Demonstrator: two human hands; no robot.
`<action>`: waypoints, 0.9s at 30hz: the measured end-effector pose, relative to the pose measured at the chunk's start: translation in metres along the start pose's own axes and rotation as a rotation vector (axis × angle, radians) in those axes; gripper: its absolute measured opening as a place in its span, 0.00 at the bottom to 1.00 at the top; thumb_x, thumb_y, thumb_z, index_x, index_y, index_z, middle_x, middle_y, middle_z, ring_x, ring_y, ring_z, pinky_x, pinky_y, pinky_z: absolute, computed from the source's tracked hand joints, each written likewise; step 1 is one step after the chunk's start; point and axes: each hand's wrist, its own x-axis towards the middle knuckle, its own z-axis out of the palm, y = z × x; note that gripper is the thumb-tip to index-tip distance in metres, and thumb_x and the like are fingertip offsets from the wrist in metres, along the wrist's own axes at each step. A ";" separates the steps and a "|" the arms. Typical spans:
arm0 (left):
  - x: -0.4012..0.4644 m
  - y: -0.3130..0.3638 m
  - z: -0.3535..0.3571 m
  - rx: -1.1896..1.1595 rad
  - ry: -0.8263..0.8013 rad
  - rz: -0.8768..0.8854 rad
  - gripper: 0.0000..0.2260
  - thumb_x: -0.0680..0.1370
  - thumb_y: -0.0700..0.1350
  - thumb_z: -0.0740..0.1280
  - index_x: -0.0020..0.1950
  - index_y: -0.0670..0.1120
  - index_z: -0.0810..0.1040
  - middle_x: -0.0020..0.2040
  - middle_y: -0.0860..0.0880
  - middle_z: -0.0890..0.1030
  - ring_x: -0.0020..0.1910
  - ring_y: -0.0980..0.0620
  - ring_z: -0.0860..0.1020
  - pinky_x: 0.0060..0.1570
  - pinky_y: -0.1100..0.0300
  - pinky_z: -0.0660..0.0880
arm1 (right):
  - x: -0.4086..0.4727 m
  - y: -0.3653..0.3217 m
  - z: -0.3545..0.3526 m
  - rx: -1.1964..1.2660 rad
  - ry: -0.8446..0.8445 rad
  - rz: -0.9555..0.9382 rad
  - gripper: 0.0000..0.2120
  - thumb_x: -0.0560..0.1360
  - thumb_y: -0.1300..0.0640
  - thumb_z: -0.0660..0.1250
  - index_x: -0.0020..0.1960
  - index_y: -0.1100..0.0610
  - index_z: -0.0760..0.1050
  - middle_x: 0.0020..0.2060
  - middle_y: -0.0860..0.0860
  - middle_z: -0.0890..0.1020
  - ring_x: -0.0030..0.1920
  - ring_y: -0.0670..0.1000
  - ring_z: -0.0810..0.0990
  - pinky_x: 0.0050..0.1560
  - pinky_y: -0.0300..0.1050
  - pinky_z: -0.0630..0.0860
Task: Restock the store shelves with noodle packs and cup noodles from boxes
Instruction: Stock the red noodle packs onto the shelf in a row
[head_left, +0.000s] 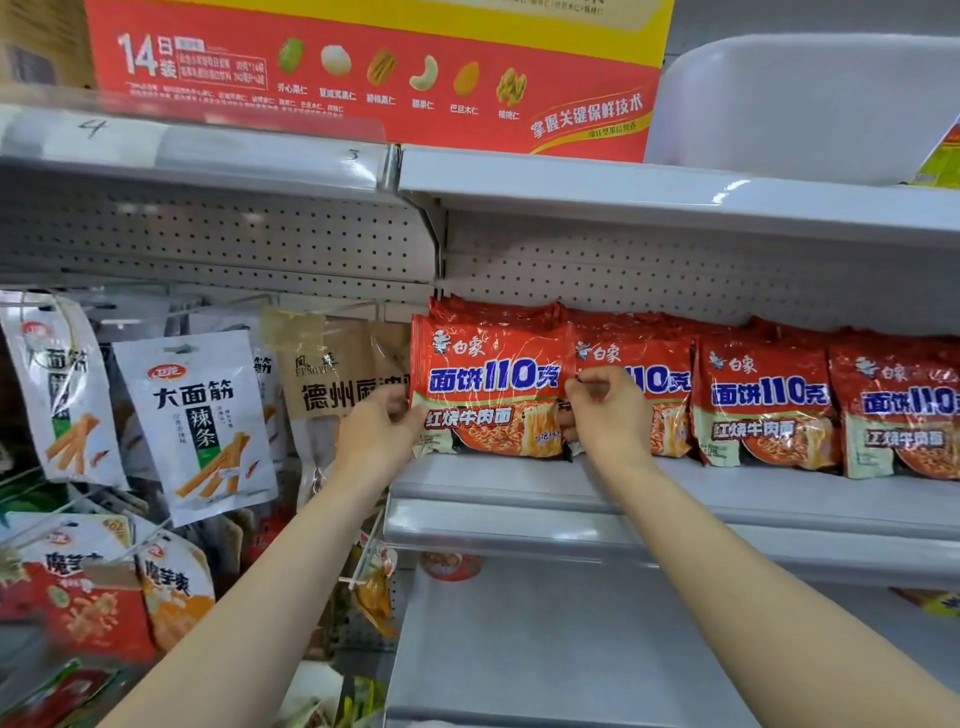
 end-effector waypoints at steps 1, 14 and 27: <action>-0.003 0.000 -0.001 0.054 0.050 0.056 0.17 0.80 0.48 0.69 0.69 0.48 0.75 0.60 0.50 0.81 0.55 0.51 0.80 0.59 0.48 0.78 | -0.002 0.001 0.000 -0.054 0.017 -0.032 0.06 0.80 0.55 0.68 0.57 0.51 0.75 0.46 0.44 0.81 0.40 0.48 0.84 0.42 0.48 0.83; -0.024 0.013 0.021 0.198 -0.043 0.226 0.20 0.80 0.57 0.66 0.71 0.58 0.72 0.70 0.50 0.74 0.66 0.49 0.74 0.66 0.42 0.73 | -0.054 -0.001 0.011 -0.326 -0.258 -0.267 0.13 0.79 0.55 0.67 0.63 0.51 0.75 0.52 0.44 0.82 0.52 0.46 0.80 0.55 0.47 0.79; -0.035 0.034 0.021 0.330 -0.074 0.177 0.24 0.80 0.58 0.66 0.75 0.52 0.71 0.75 0.47 0.70 0.73 0.45 0.69 0.71 0.45 0.66 | -0.057 -0.007 -0.008 -0.231 -0.390 -0.208 0.16 0.81 0.56 0.66 0.68 0.52 0.75 0.63 0.48 0.81 0.63 0.48 0.79 0.66 0.49 0.75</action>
